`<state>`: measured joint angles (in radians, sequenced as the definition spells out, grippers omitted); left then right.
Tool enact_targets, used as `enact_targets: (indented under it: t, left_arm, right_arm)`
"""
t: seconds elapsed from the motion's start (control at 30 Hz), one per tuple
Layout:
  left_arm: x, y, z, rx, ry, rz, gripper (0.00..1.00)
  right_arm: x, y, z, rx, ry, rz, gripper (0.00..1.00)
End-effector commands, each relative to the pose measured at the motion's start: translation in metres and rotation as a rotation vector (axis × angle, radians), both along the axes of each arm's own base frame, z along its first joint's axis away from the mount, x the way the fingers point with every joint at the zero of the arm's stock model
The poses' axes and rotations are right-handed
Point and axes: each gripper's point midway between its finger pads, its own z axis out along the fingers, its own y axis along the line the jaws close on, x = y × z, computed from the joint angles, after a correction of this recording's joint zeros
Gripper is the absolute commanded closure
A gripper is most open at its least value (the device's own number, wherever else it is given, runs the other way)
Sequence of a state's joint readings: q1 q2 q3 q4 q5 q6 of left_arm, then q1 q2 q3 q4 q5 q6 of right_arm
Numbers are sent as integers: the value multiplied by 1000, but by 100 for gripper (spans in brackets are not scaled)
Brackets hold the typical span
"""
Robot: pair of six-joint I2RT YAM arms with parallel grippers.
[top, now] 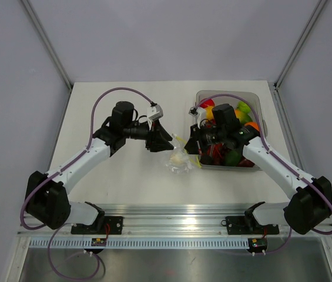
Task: Place the food in the zip-top bag and seal the zipper
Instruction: Zip the zipper food storage bag at the center of the board.
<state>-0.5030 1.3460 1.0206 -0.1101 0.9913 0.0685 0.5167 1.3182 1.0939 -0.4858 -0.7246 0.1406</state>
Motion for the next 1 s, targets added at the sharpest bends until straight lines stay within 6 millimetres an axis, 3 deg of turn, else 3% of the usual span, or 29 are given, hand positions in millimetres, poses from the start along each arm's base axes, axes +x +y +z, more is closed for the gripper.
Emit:
enact_targets:
  t: [0.0,0.17,0.4,0.7,0.97]
  left_arm:
    - [4,-10,23,-93,-53,-61,50]
    - [10,-11,17,-94,-47,-55,49]
    - [31,18,20,-102,-82,48,40]
    - [27,14,22,-138,5,-7,42]
    - [4,2,21,-164,2,-125,42]
  right_arm:
    - [4,4,21,36,-56,27,100]
    - [4,4,21,35,-50,32,100]
    - [2,2,22,24,-55,27,100]
    - [2,5,24,38,-51,43,100]
    - [1,9,32,64,-51,64,100]
